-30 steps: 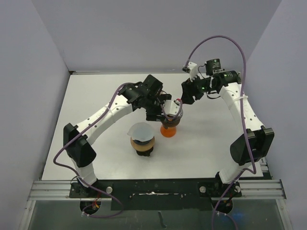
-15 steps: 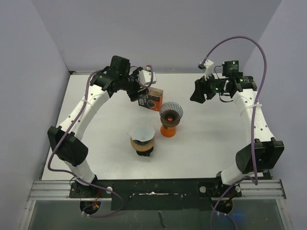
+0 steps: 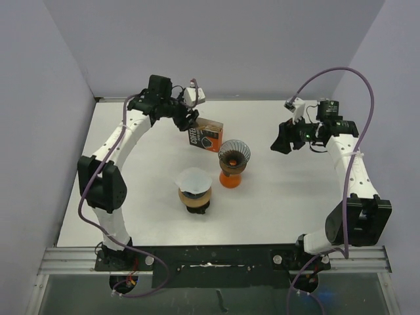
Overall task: Place the coffee filter in the dripper
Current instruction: Move the coffee filter holder to the center of the board.
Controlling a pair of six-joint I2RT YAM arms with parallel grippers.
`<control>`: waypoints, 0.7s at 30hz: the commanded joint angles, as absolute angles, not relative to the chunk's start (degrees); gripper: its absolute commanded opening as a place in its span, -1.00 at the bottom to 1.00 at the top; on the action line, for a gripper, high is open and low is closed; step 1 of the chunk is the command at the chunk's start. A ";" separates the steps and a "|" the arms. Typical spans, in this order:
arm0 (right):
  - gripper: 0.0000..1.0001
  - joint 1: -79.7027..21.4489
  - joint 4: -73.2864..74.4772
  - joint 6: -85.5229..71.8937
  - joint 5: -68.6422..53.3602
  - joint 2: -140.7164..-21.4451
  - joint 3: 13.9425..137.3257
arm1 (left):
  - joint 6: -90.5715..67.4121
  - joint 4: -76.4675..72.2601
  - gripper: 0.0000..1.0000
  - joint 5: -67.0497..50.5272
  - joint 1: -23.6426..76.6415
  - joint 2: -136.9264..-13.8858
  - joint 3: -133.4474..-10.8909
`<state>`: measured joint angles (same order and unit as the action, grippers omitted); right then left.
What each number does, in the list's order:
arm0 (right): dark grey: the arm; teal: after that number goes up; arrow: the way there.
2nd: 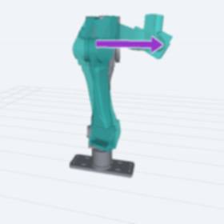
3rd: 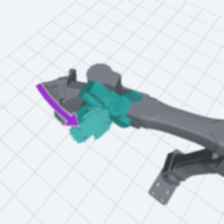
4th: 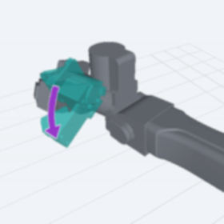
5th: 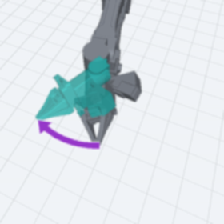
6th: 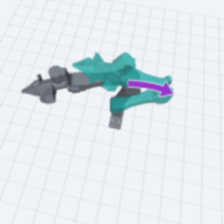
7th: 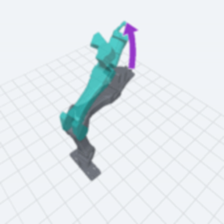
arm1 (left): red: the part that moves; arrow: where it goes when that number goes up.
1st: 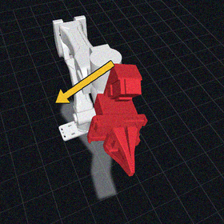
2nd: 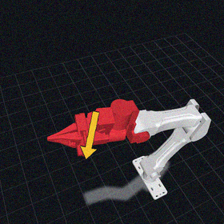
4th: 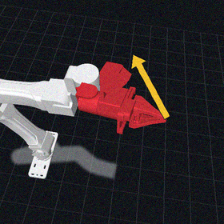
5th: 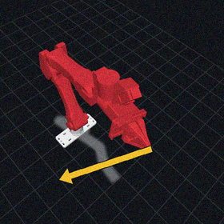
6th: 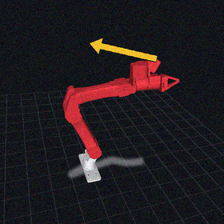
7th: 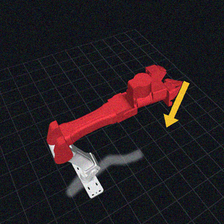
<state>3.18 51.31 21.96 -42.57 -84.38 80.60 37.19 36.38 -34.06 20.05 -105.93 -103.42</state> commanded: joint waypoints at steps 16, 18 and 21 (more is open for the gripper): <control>0.25 11.58 45.18 25.59 -51.28 -79.69 70.09 | 59.91 46.67 -0.01 -37.96 19.25 -123.21 -114.83; 0.25 11.89 45.05 25.65 -51.54 -79.78 69.62 | 61.26 48.04 -0.05 -37.45 19.37 -124.38 -116.23; 0.26 12.39 44.86 25.52 -51.83 -79.96 69.35 | 62.99 50.60 -0.18 -36.46 19.36 -126.19 -118.45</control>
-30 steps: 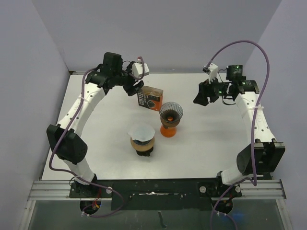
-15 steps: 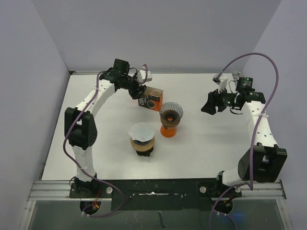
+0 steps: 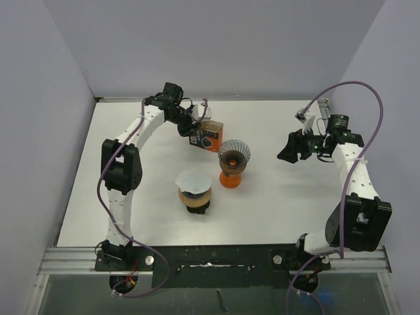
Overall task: Place the coffee filter in the dripper
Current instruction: Move the coffee filter holder to the center of the board.
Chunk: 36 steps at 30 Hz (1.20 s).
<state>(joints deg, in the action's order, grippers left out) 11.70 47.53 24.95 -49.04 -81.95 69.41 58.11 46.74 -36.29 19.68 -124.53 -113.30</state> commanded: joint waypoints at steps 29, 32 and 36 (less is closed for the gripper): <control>0.29 13.10 45.06 24.87 -50.63 -79.50 68.58 | 49.21 55.51 -1.00 -20.15 21.36 -120.70 -118.65; 0.29 13.10 44.74 25.04 -50.54 -79.36 68.28 | 43.50 53.16 -1.00 -17.84 21.20 -115.30 -112.33; 0.30 13.10 42.71 25.25 -50.86 -78.71 66.51 | 35.34 45.91 -1.00 -14.22 21.18 -106.67 -99.04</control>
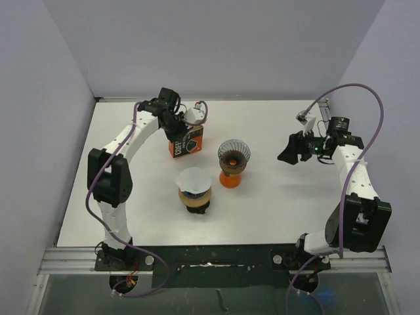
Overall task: Place the coffee filter in the dripper
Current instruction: Move the coffee filter holder to the center of the board.
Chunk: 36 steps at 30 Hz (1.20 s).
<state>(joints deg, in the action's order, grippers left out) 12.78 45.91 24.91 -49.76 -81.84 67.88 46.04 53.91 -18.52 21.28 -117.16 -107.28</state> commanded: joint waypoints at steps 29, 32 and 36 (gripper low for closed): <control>0.32 15.90 33.79 25.24 -52.13 -75.32 56.47 | 17.75 30.39 -0.17 -7.97 19.37 -83.23 -71.36; 0.32 16.28 33.58 25.13 -52.47 -75.39 56.19 | 16.95 30.58 -0.15 -9.68 18.06 -83.75 -73.69; 0.33 16.59 33.44 24.92 -52.38 -75.81 56.12 | 16.19 31.42 -0.18 -11.44 17.13 -86.05 -77.02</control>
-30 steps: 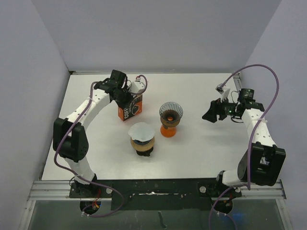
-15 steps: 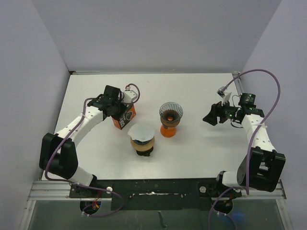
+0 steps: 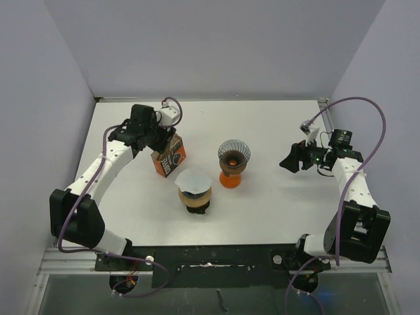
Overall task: Place the coffee filter in the dripper
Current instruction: Move the coffee filter holder to the center of the board, then pick up the coffee filter from the coffee filter holder.
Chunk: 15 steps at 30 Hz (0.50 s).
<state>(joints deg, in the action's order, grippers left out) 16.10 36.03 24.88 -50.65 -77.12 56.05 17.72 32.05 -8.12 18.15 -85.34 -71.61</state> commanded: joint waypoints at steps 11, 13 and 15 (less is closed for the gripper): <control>0.32 17.00 33.53 25.20 -52.55 -76.26 55.90 | 17.09 30.94 -0.45 -10.92 16.80 -93.20 -81.49; 0.32 17.06 33.61 25.29 -52.56 -76.37 55.90 | 17.29 30.43 -0.48 -10.25 16.83 -93.73 -81.56; 0.33 17.09 33.66 25.39 -52.71 -76.38 55.81 | 17.55 29.97 -0.50 -10.04 16.83 -94.31 -81.56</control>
<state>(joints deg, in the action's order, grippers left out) 16.58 35.88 24.91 -50.65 -77.12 55.77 17.12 31.97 -10.04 17.15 -94.15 -77.93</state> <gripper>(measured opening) 0.663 0.262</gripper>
